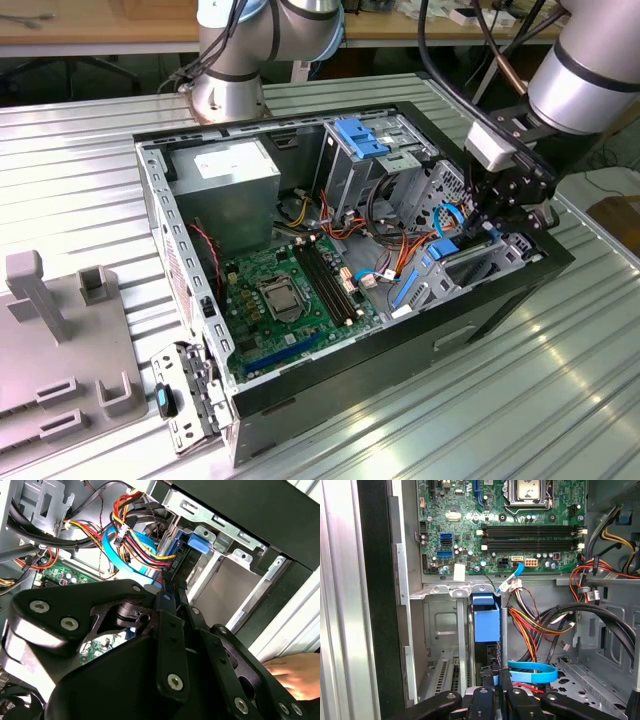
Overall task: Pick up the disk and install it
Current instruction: 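Insert the second disk wire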
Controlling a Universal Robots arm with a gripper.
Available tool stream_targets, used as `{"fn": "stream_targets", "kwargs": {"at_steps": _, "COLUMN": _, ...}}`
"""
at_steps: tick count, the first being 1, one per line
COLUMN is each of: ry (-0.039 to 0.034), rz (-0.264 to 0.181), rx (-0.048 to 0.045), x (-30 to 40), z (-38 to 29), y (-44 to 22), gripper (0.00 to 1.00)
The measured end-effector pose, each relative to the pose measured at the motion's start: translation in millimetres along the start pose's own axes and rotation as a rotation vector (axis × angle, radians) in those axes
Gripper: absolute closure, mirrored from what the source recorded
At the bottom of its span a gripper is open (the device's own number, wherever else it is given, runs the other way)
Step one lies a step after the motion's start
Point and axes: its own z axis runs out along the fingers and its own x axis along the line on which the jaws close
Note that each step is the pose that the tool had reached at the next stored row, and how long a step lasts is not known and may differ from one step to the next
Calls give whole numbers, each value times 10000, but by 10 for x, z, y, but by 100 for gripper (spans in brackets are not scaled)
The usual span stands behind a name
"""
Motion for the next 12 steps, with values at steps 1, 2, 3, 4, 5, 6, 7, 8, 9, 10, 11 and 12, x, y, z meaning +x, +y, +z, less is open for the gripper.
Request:
{"fn": "stream_targets", "kwargs": {"at_steps": 1, "ry": 3, "rz": 0, "rx": 0, "x": 0, "z": 5, "y": 1, "gripper": 84}}
{"fn": "stream_targets", "kwargs": {"at_steps": 2, "ry": 4, "rz": 0, "rx": 0, "x": 1, "z": 10, "y": 1, "gripper": 84}}
{"fn": "stream_targets", "kwargs": {"at_steps": 3, "ry": 5, "rz": -1, "rx": 0, "x": 1, "z": 14, "y": 1, "gripper": 84}}
{"fn": "stream_targets", "kwargs": {"at_steps": 4, "ry": 4, "rz": 0, "rx": 0, "x": 1, "z": 17, "y": 2, "gripper": 84}}
{"fn": "stream_targets", "kwargs": {"at_steps": 5, "ry": 4, "rz": 0, "rx": 0, "x": 1, "z": 20, "y": 2, "gripper": 84}}
{"fn": "stream_targets", "kwargs": {"at_steps": 6, "ry": 4, "rz": 0, "rx": 0, "x": 2, "z": 22, "y": 3, "gripper": 84}}
{"fn": "stream_targets", "kwargs": {"at_steps": 7, "ry": 4, "rz": 0, "rx": 0, "x": 2, "z": 24, "y": 3, "gripper": 84}}
{"fn": "stream_targets", "kwargs": {"at_steps": 8, "ry": 4, "rz": 0, "rx": 0, "x": 2, "z": 24, "y": 3, "gripper": 84}}
{"fn": "stream_targets", "kwargs": {"at_steps": 9, "ry": 3, "rz": 0, "rx": 0, "x": 2, "z": 25, "y": 3, "gripper": 84}}
{"fn": "stream_targets", "kwargs": {"at_steps": 10, "ry": 3, "rz": 0, "rx": 0, "x": 2, "z": 25, "y": 3, "gripper": 84}}
{"fn": "stream_targets", "kwargs": {"at_steps": 11, "ry": 3, "rz": 0, "rx": 0, "x": 2, "z": 25, "y": 3, "gripper": 84}}
{"fn": "stream_targets", "kwargs": {"at_steps": 12, "ry": 3, "rz": 0, "rx": 0, "x": 2, "z": 25, "y": 3, "gripper": 84}}
